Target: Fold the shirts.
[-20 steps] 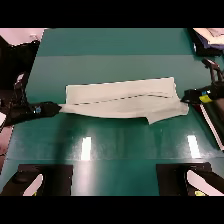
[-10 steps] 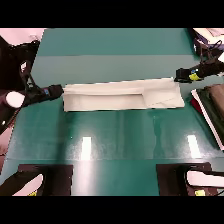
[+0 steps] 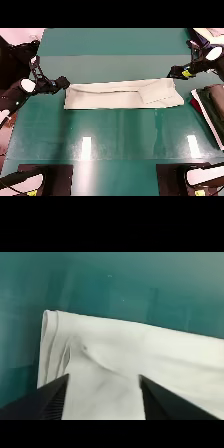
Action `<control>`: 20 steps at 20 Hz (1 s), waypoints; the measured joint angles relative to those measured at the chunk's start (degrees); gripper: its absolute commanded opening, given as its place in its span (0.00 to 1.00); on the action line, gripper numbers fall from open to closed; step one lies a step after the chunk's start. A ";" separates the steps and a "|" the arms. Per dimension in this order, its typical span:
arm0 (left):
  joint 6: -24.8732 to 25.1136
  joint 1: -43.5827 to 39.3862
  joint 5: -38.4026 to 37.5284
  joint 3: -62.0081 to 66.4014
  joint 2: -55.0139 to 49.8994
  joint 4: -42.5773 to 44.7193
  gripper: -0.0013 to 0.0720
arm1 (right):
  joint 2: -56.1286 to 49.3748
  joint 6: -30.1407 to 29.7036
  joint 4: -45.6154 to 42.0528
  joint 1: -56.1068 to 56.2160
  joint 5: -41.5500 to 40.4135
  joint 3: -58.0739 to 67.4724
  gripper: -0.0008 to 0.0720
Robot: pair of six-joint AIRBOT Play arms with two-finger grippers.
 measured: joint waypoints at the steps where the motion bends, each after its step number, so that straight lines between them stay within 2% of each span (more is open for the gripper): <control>1: 0.00 -0.02 0.00 0.22 -0.24 -0.02 0.76 | -0.44 -0.13 0.96 -0.20 -0.02 1.14 0.64; 3: 0.00 -0.07 -1.01 0.48 -0.48 -0.04 0.75 | -1.01 -1.07 3.21 -1.49 1.70 3.15 0.64; 4: 0.00 -0.04 -2.16 0.59 -0.55 -0.04 0.71 | -1.18 -1.84 4.46 -2.47 3.43 3.76 0.64; 5: 0.00 -0.04 -3.58 0.63 -0.61 -0.04 0.38 | -1.36 -2.64 5.90 -3.76 5.51 4.31 0.73; 6: -0.02 -0.04 -5.40 0.70 -0.63 -0.04 0.05 | -1.57 -3.45 6.75 -5.14 7.65 4.61 0.95; 7: 0.00 -0.04 -7.02 0.74 -0.66 -0.07 0.07 | -2.01 -4.28 7.30 -6.78 9.99 4.81 0.99; 11: 0.02 -0.04 -13.44 0.76 -0.68 -0.13 0.07 | -4.92 -6.16 9.01 -12.87 17.03 5.25 0.97; 18: 2.23 -0.04 -21.90 0.79 -0.68 -3.85 0.06 | -14.56 -8.00 16.81 -17.99 22.67 5.35 0.97; 20: 2.73 -0.09 -22.80 0.79 -0.68 -4.70 0.06 | -16.92 -8.26 18.86 -18.08 23.69 5.40 0.94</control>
